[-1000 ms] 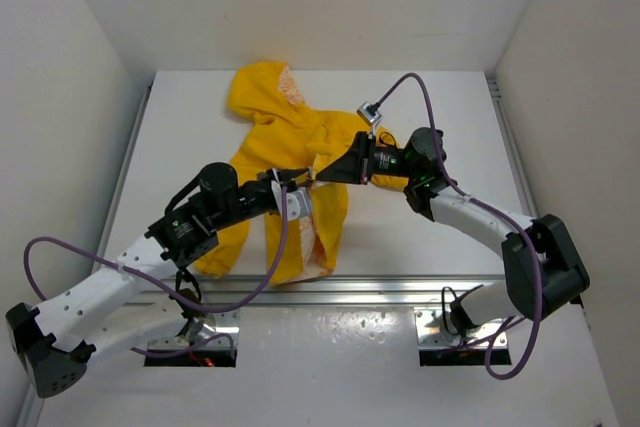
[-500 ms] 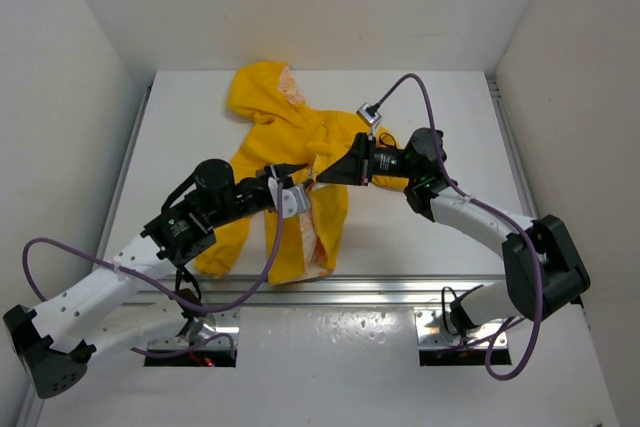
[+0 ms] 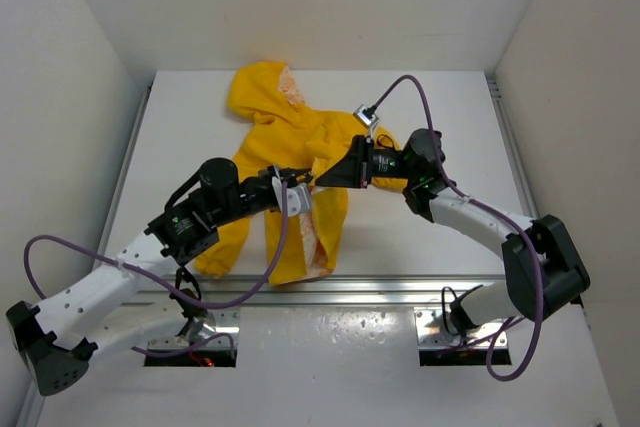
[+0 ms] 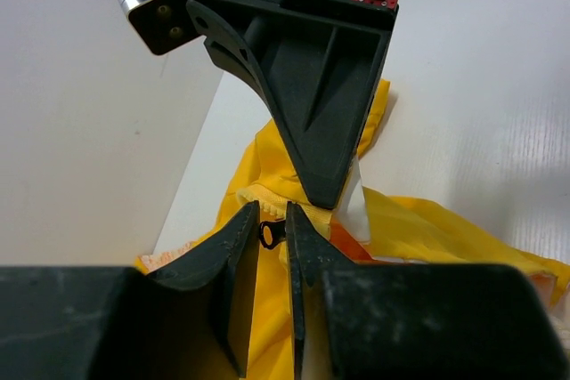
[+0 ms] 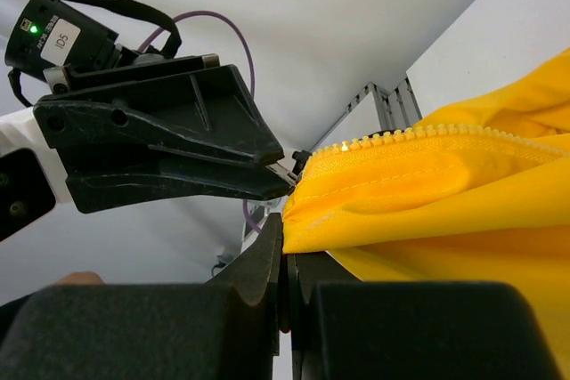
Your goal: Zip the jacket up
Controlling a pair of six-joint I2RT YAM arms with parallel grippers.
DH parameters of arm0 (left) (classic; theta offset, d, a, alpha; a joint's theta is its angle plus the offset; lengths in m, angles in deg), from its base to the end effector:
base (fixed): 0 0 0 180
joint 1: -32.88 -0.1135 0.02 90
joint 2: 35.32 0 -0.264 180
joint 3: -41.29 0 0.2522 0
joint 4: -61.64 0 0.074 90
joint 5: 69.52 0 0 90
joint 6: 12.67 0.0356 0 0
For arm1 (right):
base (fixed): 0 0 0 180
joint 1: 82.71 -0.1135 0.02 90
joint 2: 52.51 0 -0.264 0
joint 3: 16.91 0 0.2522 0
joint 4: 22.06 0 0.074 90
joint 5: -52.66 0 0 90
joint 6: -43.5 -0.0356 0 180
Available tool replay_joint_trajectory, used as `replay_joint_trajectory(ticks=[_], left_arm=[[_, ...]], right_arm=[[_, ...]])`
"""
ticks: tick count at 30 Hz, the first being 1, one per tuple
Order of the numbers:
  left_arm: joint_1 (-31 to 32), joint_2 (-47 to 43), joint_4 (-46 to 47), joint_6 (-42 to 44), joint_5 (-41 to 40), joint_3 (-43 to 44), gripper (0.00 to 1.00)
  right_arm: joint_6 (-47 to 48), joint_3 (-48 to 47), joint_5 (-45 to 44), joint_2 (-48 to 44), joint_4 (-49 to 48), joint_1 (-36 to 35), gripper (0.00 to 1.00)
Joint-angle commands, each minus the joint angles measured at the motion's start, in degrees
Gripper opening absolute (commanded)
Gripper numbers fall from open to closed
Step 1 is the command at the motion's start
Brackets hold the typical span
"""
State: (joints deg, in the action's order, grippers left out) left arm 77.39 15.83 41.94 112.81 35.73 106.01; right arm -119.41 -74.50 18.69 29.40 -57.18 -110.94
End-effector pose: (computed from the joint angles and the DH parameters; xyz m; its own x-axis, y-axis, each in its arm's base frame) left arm 0.1413 -0.1520 0.3667 0.4388 0.3539 -0.8260 0.7468 0.3675 0.5542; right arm 0.2547 0.1702 0.2886 -0.8902 0.1283 -0.4372 -0.4464 -0.0533 0.8932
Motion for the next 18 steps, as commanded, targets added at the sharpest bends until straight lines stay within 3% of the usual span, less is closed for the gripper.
replay_joint_trajectory(ticks=[1, 5, 9, 18], left_arm=[[-0.74, 0.08, 1.36, -0.06, 0.05, 2.21, 0.22], [-0.74, 0.08, 0.84, -0.06, 0.05, 2.21, 0.17], [-0.74, 0.08, 0.13, -0.68, 0.05, 2.21, 0.0], [-0.74, 2.63, 3.12, -6.91, -3.47, 2.21, 0.0]], right_arm=[[1.36, -0.46, 1.54, -2.37, -5.43, -0.51, 0.0], [1.27, -0.64, 1.8, -2.19, -5.61, -0.78, 0.0], [1.36, -0.73, 2.15, -2.19, -6.05, -0.78, 0.0], [1.98, -1.34, 6.98, -2.11, -7.36, -1.74, 0.0]])
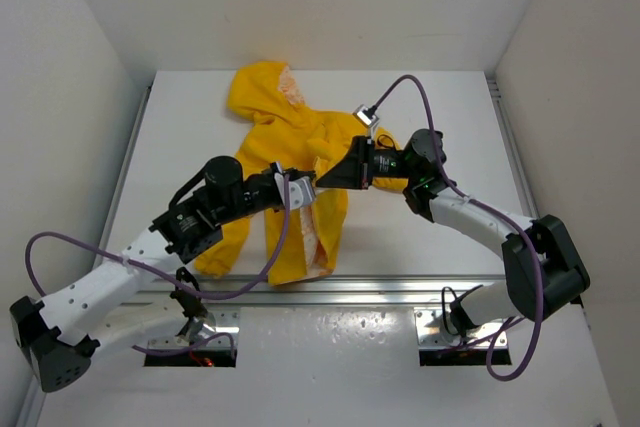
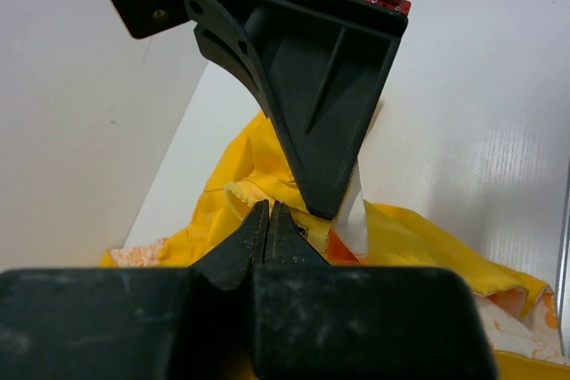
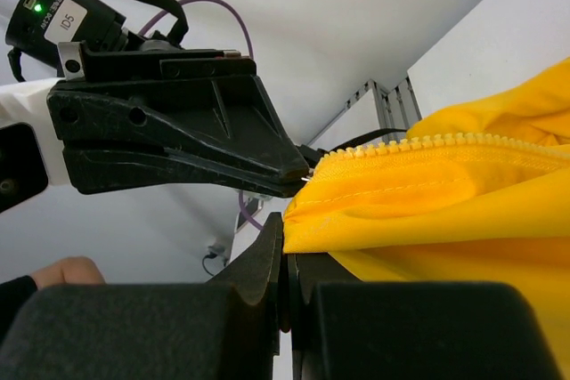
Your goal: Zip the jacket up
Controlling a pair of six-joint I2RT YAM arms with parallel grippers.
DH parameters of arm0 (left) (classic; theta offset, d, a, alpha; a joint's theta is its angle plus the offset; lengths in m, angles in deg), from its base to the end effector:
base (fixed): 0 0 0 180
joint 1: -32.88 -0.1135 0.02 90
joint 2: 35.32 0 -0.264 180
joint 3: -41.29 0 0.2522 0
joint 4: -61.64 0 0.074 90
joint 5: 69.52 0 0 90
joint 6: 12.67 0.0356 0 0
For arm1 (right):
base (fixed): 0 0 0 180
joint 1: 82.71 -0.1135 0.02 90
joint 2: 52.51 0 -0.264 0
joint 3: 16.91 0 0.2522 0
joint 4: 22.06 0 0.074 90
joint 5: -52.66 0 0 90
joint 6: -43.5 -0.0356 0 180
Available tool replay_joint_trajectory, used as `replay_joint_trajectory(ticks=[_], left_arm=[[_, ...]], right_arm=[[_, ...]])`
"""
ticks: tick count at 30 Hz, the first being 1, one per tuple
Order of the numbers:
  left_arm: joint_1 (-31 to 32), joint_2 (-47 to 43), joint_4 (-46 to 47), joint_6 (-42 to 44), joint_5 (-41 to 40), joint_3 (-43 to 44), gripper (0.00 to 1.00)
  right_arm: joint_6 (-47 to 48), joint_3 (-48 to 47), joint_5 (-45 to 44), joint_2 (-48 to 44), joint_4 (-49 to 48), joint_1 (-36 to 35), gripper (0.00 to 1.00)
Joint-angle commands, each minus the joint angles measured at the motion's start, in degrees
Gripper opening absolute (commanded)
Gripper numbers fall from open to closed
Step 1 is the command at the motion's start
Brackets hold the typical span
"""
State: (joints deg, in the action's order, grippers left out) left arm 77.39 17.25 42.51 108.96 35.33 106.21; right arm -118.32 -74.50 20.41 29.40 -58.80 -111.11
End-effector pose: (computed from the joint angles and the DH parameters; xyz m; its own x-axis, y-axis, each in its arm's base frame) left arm 0.1459 -0.1562 0.3643 0.3789 0.3384 -0.8614 0.7756 0.3916 0.4950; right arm 0.2526 0.1708 0.2910 -0.8724 0.1047 -0.4775 -0.4856 -0.0733 0.8711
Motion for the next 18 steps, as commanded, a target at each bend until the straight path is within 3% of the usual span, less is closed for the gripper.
replay_joint_trajectory(ticks=[1, 9, 15, 18], left_arm=[[-0.74, 1.73, 3.42, -3.86, -4.64, 2.02, 0.0], [-2.49, 4.02, 8.08, -9.57, -11.42, 3.25, 0.0], [-2.5, 4.02, 8.62, -13.97, -17.56, 4.57, 0.0], [-2.5, 4.02, 8.1, -17.22, -21.26, 5.7, 0.0]], right_arm=[[0.88, -1.34, 5.43, -2.02, -5.92, -1.74, 0.0], [-0.17, -0.2, 10.53, -2.8, -8.04, -1.75, 0.0], [6.41, 0.06, 11.24, -4.56, 0.47, -0.52, 0.0], [12.03, -0.72, 8.44, -6.49, 11.28, 2.29, 0.19]])
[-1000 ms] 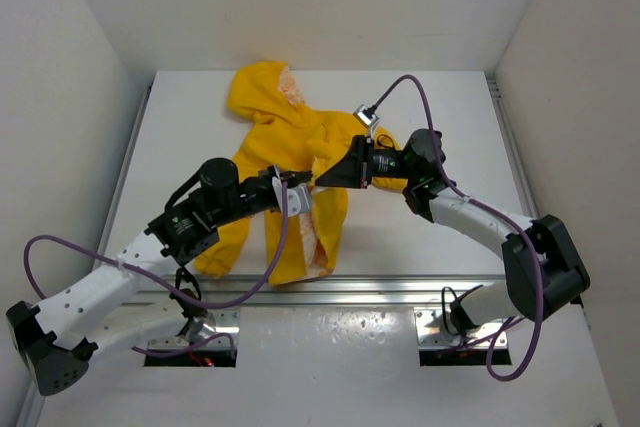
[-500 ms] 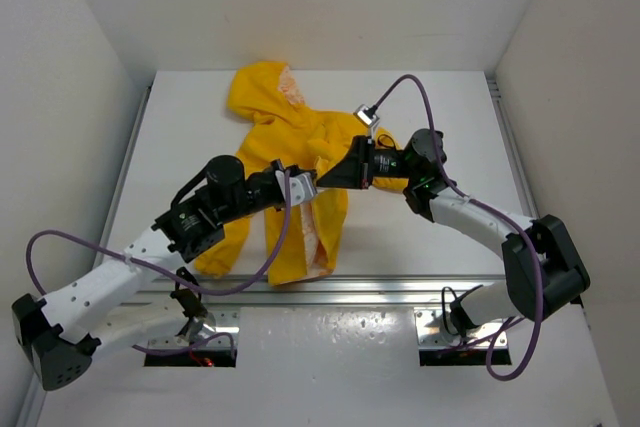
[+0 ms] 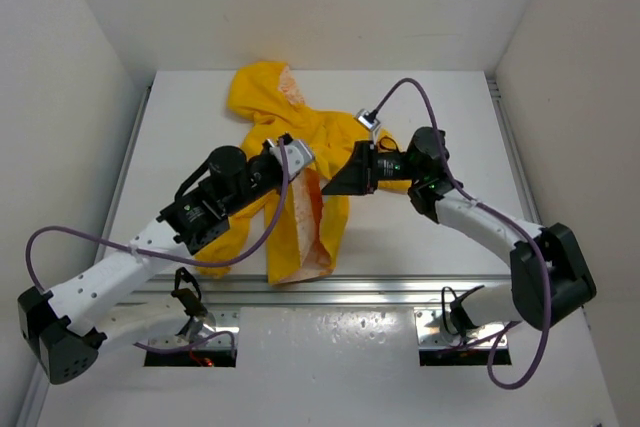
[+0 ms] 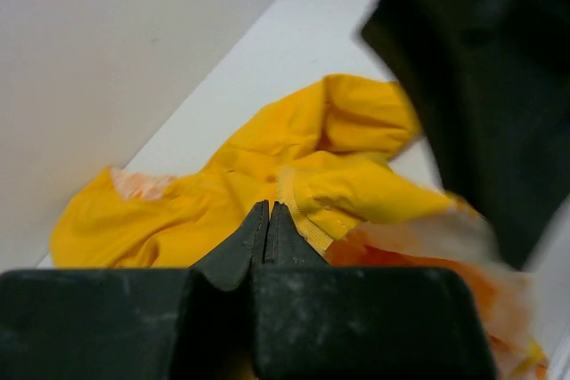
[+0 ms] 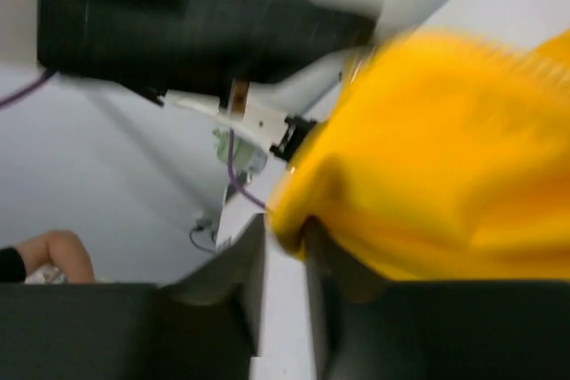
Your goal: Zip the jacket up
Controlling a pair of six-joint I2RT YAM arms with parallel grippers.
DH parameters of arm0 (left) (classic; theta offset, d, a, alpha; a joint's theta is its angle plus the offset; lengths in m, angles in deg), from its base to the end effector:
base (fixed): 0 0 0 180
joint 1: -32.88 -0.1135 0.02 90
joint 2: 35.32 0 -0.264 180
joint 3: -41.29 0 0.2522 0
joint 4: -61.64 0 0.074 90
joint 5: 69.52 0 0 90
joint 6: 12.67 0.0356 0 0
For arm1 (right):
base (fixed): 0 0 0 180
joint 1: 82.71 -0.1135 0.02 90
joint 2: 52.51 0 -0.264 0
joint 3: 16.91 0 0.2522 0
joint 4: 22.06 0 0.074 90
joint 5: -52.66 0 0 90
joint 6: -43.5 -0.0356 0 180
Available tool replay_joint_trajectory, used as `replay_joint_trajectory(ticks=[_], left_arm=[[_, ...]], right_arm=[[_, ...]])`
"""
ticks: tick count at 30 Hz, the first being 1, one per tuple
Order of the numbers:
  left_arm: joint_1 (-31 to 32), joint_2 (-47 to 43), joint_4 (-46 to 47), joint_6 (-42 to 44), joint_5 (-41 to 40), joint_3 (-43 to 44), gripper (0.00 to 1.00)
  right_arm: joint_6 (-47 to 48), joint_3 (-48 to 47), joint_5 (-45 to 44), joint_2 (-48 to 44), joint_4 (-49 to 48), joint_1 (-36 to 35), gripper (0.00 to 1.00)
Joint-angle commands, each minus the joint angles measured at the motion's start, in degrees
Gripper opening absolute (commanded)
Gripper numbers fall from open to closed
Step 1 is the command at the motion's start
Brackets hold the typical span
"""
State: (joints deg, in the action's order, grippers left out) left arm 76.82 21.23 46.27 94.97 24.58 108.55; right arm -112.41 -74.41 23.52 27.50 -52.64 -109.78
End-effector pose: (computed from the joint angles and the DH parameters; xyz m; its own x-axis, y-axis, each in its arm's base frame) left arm 0.1649 -0.1624 0.3717 0.1695 0.2564 -0.9516 0.7262 0.6202 0.2965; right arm 0.2509 0.1631 0.2898 -0.8543 0.0626 -0.5161 -0.5189 -0.0420 0.8538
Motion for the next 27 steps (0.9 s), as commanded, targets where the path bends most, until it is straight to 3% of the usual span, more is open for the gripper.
replay_joint_trajectory(ticks=[1, 2, 3, 4, 7, 10, 11, 16, 21, 27], left_arm=[[-1.93, 0.05, 3.72, -4.11, -11.04, 3.37, 0.0], [-1.93, 0.05, 3.72, -5.59, -11.65, 3.37, 0.0], [-1.93, 0.05, 3.11, -6.22, -12.18, 3.37, 0.0], [-1.93, 0.05, 2.49, -6.83, -12.88, 3.37, 0.0], [-1.93, 0.05, 1.96, -9.38, -12.89, 3.37, 0.0], [-1.93, 0.57, 0.65, -12.89, -13.41, 3.99, 0.0], [-1.93, 1.27, -0.23, -15.17, -13.41, 4.68, 0.0], [-1.93, 3.03, -0.24, -19.93, -14.73, 6.44, 0.0], [-1.93, 3.65, -0.24, -22.48, -14.73, 6.97, 0.0], [-1.93, 3.65, 0.46, -23.71, -15.26, 6.97, 0.0]], right_arm=[[8.49, -0.99, 4.36, -5.82, 10.27, 2.53, 0.28], [11.21, -1.25, 3.4, -7.74, 12.85, 4.03, 0.43], [14.46, -1.95, 0.95, -8.72, 15.48, 5.35, 0.48], [15.97, -2.3, -1.42, -11.34, 23.6, 5.8, 0.51], [19.07, -2.14, -5.91, -15.39, 25.44, 6.68, 0.53], [12.32, -2.48, -7.24, -15.06, 18.54, 6.07, 0.48], [4.64, -2.05, -7.94, -14.62, 16.06, 5.37, 0.48], [-6.84, -4.15, -14.52, -9.26, 8.13, 0.18, 0.52], [-16.95, -6.7, -20.42, -2.93, 9.97, -4.29, 0.58], [-23.47, -11.71, -24.73, 1.11, 18.67, -5.01, 0.68]])
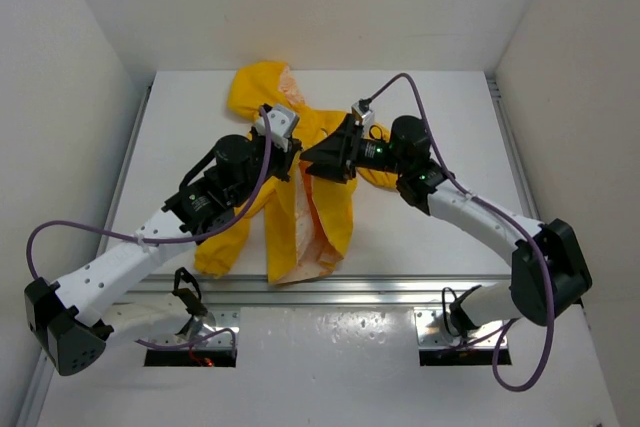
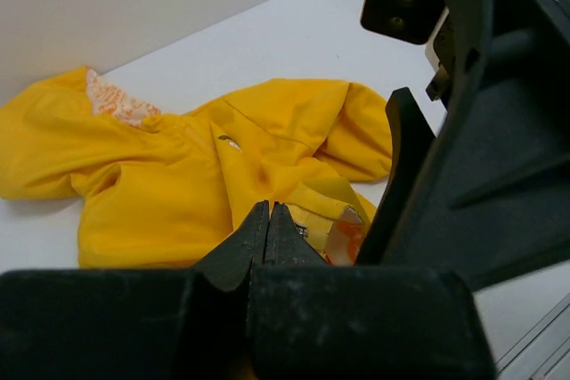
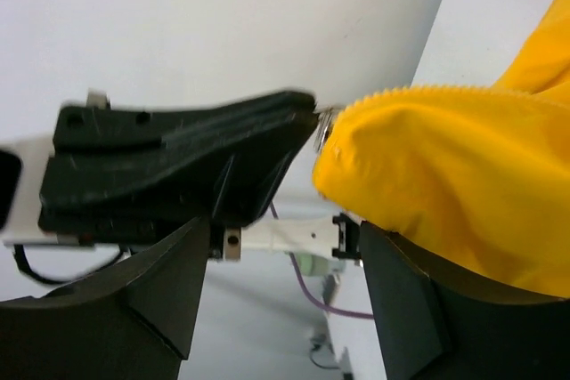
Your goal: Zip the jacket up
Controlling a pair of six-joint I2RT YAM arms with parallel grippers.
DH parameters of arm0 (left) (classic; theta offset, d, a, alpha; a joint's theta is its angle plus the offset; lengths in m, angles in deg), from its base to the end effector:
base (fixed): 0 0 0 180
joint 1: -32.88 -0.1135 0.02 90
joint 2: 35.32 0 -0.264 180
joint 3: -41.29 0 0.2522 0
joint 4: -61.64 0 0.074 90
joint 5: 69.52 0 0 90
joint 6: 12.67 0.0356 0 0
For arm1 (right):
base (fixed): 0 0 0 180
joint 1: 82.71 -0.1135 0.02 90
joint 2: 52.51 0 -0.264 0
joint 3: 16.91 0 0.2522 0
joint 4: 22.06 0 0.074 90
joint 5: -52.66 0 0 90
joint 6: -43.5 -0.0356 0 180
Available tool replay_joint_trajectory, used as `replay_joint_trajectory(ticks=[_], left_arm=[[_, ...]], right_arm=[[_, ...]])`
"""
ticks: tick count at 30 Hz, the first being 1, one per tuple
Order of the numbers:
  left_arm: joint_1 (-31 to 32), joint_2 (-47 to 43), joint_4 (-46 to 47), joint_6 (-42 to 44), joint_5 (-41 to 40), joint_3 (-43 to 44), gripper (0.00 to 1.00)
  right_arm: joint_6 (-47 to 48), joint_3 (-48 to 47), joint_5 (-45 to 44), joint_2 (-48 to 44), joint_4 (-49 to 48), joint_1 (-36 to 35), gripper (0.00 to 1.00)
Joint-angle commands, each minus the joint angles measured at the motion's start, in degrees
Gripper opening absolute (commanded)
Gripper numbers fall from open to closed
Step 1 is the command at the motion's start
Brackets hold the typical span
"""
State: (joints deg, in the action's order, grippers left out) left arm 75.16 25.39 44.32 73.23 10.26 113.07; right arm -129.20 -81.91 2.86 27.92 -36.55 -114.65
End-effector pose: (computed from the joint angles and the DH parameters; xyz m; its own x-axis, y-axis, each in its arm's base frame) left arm 0.1868 -0.1613 0.3803 -0.1183 0.0125 -0.9929 0.5245 0.8499 -0.0518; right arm 0.2597 0.1890 0.3051 -0.9458 0.3031 -0.1165 -0.1071 0.0476 0.9931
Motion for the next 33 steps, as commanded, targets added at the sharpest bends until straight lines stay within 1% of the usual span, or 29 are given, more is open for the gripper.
replay_joint_trajectory(ticks=[1, 3, 4, 5, 6, 8, 9, 12, 17, 21, 26, 33], left_arm=[[-0.27, -0.5, 2.41, -1.97, -0.94, 2.45, 0.0], [-0.27, -1.03, 2.41, -1.97, -0.94, 1.93, 0.0], [-0.27, -1.03, 2.41, -1.97, -0.94, 1.92, 0.0], [-0.27, -1.64, 2.41, -1.97, -0.94, 1.92, 0.0], [-0.27, -1.65, 2.41, -2.49, -0.42, 1.92, 0.0], [-0.27, -1.65, 2.41, -2.49, 0.11, 1.92, 0.0], [-0.27, -2.17, 2.41, -2.49, 0.11, 1.92, 0.0], [-0.27, -2.17, 2.41, -2.49, 0.11, 1.39, 0.0], [-0.8, -2.17, 2.41, -3.02, 2.65, 0.87, 0.0], [-0.8, -2.17, 2.41, -3.55, 3.19, 0.87, 0.0], [-0.8, -2.17, 2.41, -4.08, 3.8, -0.18, 0.0], [-0.8, -2.17, 2.41, -4.08, 3.28, -0.71, 0.0]], right_arm=[[-7.04, -4.56, -4.69, 1.05, 5.46, -0.14, 0.69], [-8.44, -5.97, -5.57, 1.66, 8.02, 0.56, 0.69], [-8.45, -6.58, -5.75, 1.49, 9.08, 1.26, 0.68], [-8.79, -6.85, -6.36, 1.67, 9.87, 1.27, 0.64], [-8.8, -6.94, -6.54, 2.1, 11.1, 1.62, 0.57], [-9.23, -7.2, -6.89, 2.46, 11.64, 2.59, 0.46], [-8.8, -7.29, -6.9, 2.63, 12.33, 2.94, 0.39], [-8.53, -7.38, -7.77, 2.9, 12.34, 3.2, 0.36], [-7.48, -7.9, -8.13, 3.86, 11.73, 4.17, 0.35], [-7.57, -8.61, -8.74, 4.83, 10.59, 4.08, 0.35], [-8.97, -10.19, -8.48, 5.36, 8.57, 4.08, 0.25], [-9.85, -9.84, -7.16, 4.57, 6.99, 3.29, 0.23]])
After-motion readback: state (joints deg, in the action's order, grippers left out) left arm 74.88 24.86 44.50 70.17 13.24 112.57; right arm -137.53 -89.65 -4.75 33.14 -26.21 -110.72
